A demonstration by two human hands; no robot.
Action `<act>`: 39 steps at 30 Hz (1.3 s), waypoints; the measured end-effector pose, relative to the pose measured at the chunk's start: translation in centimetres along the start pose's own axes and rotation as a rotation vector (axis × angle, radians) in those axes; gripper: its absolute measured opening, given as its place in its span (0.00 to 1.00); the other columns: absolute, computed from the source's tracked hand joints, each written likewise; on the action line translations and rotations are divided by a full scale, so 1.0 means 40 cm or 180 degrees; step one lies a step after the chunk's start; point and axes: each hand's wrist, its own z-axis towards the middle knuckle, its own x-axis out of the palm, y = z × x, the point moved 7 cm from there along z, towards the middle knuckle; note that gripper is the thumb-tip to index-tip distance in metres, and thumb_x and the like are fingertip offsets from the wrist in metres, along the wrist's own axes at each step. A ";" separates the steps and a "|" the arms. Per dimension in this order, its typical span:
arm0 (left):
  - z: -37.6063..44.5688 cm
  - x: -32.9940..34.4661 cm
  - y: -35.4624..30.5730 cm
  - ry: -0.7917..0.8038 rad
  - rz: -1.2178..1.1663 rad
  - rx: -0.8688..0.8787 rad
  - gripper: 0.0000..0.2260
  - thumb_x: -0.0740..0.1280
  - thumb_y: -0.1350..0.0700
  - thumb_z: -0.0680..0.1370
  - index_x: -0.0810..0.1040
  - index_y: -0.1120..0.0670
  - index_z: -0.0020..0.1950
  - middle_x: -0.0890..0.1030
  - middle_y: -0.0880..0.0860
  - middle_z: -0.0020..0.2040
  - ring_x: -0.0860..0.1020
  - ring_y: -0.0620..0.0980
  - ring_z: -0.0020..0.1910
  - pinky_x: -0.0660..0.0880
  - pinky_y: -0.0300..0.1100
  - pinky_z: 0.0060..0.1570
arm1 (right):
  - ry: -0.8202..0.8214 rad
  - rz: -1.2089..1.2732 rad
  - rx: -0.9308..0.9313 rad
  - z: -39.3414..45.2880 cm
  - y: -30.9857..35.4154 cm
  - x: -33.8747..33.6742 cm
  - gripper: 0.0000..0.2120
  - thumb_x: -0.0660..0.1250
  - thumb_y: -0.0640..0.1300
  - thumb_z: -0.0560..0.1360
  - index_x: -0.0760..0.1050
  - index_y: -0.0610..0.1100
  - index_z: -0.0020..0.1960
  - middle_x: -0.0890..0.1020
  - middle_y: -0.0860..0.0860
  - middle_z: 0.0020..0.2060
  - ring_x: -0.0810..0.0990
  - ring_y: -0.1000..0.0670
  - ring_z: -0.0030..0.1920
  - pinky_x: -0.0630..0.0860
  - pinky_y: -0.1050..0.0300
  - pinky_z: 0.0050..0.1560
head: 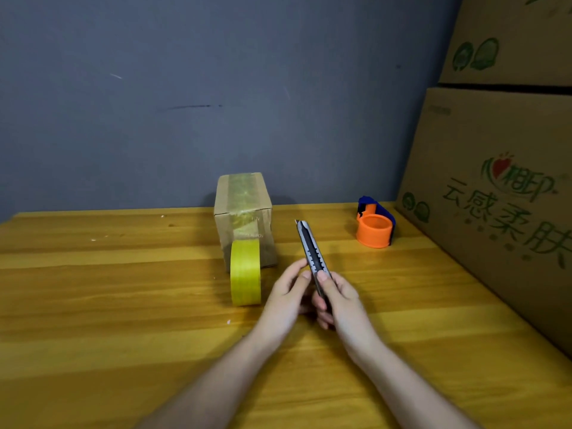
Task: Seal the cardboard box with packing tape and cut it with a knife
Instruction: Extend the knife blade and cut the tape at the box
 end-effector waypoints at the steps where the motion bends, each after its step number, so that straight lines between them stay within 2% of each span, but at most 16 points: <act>1: 0.002 -0.002 0.003 -0.0001 0.0034 0.0010 0.11 0.56 0.59 0.82 0.73 0.47 0.60 0.81 0.47 0.48 0.81 0.43 0.36 0.79 0.41 0.35 | -0.0060 -0.0095 -0.0038 -0.001 0.001 -0.001 0.09 0.56 0.42 0.81 0.71 0.39 0.47 0.66 0.52 0.21 0.59 0.57 0.17 0.60 0.65 0.17; 5: 0.004 -0.007 0.004 -0.0031 -0.0055 -0.0018 0.14 0.57 0.59 0.82 0.71 0.39 0.58 0.82 0.45 0.43 0.79 0.42 0.34 0.78 0.39 0.35 | -0.0279 -0.0291 -0.0165 -0.003 0.008 -0.006 0.13 0.58 0.43 0.80 0.72 0.41 0.39 0.67 0.52 0.18 0.62 0.56 0.17 0.61 0.65 0.18; 7: 0.003 -0.013 0.002 -0.0039 0.0044 0.0036 0.14 0.56 0.59 0.82 0.72 0.44 0.64 0.80 0.44 0.37 0.75 0.43 0.31 0.74 0.37 0.32 | -0.0200 -0.0272 -0.0129 -0.003 0.012 0.000 0.12 0.59 0.42 0.79 0.74 0.41 0.39 0.72 0.51 0.19 0.68 0.55 0.18 0.67 0.65 0.21; 9: 0.001 -0.015 0.000 0.0013 0.0059 0.0076 0.15 0.55 0.59 0.83 0.71 0.55 0.68 0.77 0.52 0.28 0.69 0.42 0.25 0.68 0.36 0.25 | 0.0024 -0.0123 0.0012 -0.004 0.009 0.015 0.08 0.59 0.40 0.79 0.75 0.40 0.45 0.78 0.50 0.24 0.74 0.55 0.22 0.74 0.65 0.25; 11: -0.001 -0.013 0.000 0.0060 -0.0095 0.0003 0.16 0.55 0.60 0.83 0.70 0.57 0.70 0.75 0.68 0.37 0.72 0.42 0.25 0.69 0.34 0.24 | 0.0224 0.0036 0.0169 -0.005 0.004 0.026 0.06 0.57 0.39 0.80 0.73 0.42 0.51 0.79 0.49 0.27 0.75 0.52 0.22 0.75 0.62 0.25; 12: -0.003 -0.011 -0.001 0.0067 -0.0224 -0.0031 0.16 0.55 0.60 0.83 0.70 0.55 0.69 0.76 0.70 0.43 0.75 0.46 0.30 0.71 0.33 0.25 | 0.0302 0.0131 0.0257 -0.006 -0.001 0.030 0.06 0.56 0.38 0.80 0.71 0.43 0.52 0.79 0.48 0.27 0.75 0.51 0.21 0.75 0.60 0.24; 14: -0.001 -0.012 0.000 0.0017 -0.0364 -0.0027 0.15 0.56 0.60 0.82 0.72 0.50 0.67 0.80 0.63 0.46 0.75 0.54 0.39 0.72 0.33 0.25 | 0.0421 0.0217 0.0392 -0.009 -0.007 0.036 0.07 0.54 0.37 0.80 0.70 0.42 0.53 0.77 0.46 0.28 0.74 0.49 0.22 0.73 0.59 0.25; 17: -0.002 -0.018 0.001 -0.0020 -0.0222 0.0036 0.13 0.58 0.57 0.82 0.72 0.40 0.61 0.74 0.50 0.28 0.71 0.52 0.23 0.68 0.38 0.20 | 0.0476 0.0228 0.0388 -0.014 -0.006 0.039 0.08 0.53 0.36 0.80 0.70 0.40 0.54 0.73 0.46 0.30 0.70 0.50 0.23 0.69 0.58 0.26; 19: -0.001 -0.022 0.005 -0.0031 -0.0207 0.0002 0.14 0.58 0.57 0.82 0.72 0.42 0.64 0.73 0.46 0.25 0.71 0.49 0.20 0.69 0.37 0.19 | 0.0526 0.0332 0.0384 -0.017 -0.006 0.044 0.08 0.52 0.35 0.80 0.69 0.41 0.53 0.71 0.47 0.31 0.69 0.52 0.23 0.68 0.60 0.26; 23: -0.001 -0.019 0.010 0.0032 -0.0210 -0.0033 0.15 0.58 0.58 0.82 0.70 0.46 0.66 0.76 0.46 0.26 0.74 0.51 0.23 0.75 0.41 0.22 | 0.0420 0.0187 0.0206 -0.010 -0.006 0.038 0.07 0.52 0.37 0.81 0.68 0.40 0.52 0.70 0.51 0.27 0.65 0.56 0.20 0.65 0.63 0.21; 26: 0.000 -0.016 0.009 0.0049 -0.0107 -0.0004 0.15 0.59 0.59 0.81 0.71 0.47 0.67 0.81 0.50 0.39 0.78 0.48 0.31 0.80 0.45 0.32 | 0.0145 0.0027 0.0134 -0.005 -0.005 0.018 0.08 0.53 0.40 0.81 0.69 0.38 0.48 0.67 0.50 0.25 0.62 0.56 0.18 0.61 0.64 0.18; 28: -0.002 -0.012 0.008 0.0047 -0.0140 -0.0039 0.14 0.58 0.61 0.81 0.72 0.44 0.62 0.81 0.51 0.46 0.78 0.46 0.35 0.80 0.40 0.36 | 0.0006 -0.0067 0.0102 -0.006 0.000 0.008 0.10 0.55 0.42 0.81 0.70 0.38 0.46 0.67 0.51 0.23 0.61 0.56 0.17 0.59 0.65 0.18; 30: -0.006 -0.005 0.002 0.0088 -0.0116 -0.0042 0.14 0.57 0.61 0.82 0.71 0.43 0.60 0.79 0.52 0.45 0.79 0.44 0.35 0.79 0.35 0.36 | -0.0131 -0.0118 0.0063 -0.008 0.007 0.001 0.11 0.56 0.43 0.81 0.70 0.39 0.42 0.66 0.51 0.20 0.60 0.56 0.16 0.58 0.66 0.17; 33: -0.013 0.005 -0.005 0.0187 0.0055 0.0031 0.15 0.56 0.61 0.82 0.68 0.45 0.64 0.78 0.51 0.45 0.80 0.38 0.34 0.78 0.33 0.35 | -0.0320 -0.0159 -0.0016 -0.007 0.017 -0.011 0.14 0.58 0.44 0.80 0.70 0.41 0.37 0.66 0.51 0.18 0.60 0.55 0.16 0.57 0.66 0.17; 37: -0.015 0.007 -0.012 0.0243 0.0100 0.0114 0.16 0.56 0.61 0.82 0.69 0.47 0.67 0.77 0.52 0.42 0.78 0.44 0.34 0.79 0.38 0.35 | -0.0451 -0.0131 -0.0002 -0.007 0.018 -0.022 0.16 0.59 0.45 0.79 0.71 0.41 0.35 0.67 0.51 0.18 0.61 0.54 0.16 0.58 0.66 0.17; 39: -0.022 0.005 -0.018 0.0179 0.0327 0.0321 0.16 0.58 0.61 0.82 0.71 0.44 0.65 0.79 0.48 0.39 0.79 0.46 0.35 0.79 0.42 0.38 | -0.0413 -0.0144 0.0011 -0.006 0.019 -0.021 0.15 0.58 0.46 0.80 0.72 0.40 0.37 0.68 0.50 0.18 0.62 0.54 0.16 0.59 0.66 0.18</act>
